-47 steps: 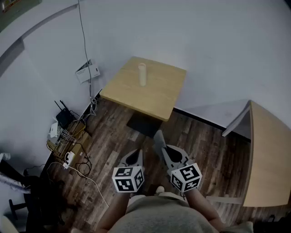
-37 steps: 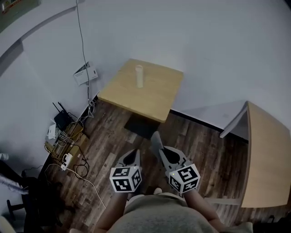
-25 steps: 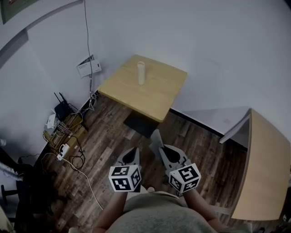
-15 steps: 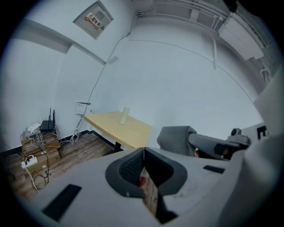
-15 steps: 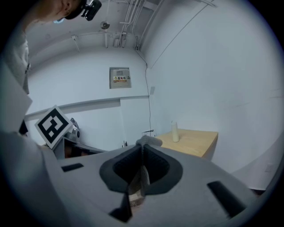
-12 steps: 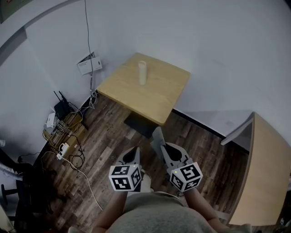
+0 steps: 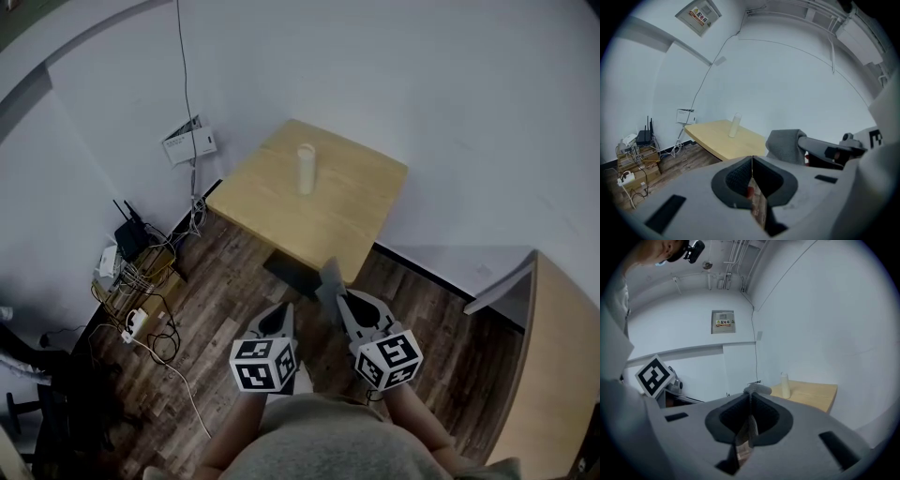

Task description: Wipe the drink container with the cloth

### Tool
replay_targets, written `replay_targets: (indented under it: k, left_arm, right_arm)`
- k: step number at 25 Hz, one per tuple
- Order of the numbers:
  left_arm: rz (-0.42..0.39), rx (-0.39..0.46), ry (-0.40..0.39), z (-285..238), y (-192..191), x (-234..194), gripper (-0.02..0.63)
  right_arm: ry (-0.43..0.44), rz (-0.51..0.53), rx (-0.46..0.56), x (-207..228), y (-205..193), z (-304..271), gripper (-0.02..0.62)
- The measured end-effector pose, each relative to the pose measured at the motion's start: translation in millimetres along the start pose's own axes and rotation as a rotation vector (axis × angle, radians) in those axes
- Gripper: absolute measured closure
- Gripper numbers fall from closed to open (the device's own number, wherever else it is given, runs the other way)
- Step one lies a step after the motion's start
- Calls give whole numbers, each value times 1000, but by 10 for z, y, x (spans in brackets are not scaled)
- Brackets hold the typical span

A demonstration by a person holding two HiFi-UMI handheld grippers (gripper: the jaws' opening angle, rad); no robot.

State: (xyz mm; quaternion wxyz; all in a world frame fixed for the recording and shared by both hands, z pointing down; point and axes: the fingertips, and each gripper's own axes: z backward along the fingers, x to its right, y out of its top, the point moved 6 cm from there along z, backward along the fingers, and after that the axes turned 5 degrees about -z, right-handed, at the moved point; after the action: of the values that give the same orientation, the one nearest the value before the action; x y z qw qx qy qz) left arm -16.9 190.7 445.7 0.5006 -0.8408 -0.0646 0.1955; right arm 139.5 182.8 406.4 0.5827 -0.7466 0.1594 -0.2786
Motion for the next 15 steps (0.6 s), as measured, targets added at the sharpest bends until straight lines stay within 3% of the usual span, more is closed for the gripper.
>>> replay_targets:
  k: [15]
  left_arm:
    - [2,-10,-11,-763,721,-833,603]
  right_arm:
    - [-18,2,-1,284,355,-1221,584]
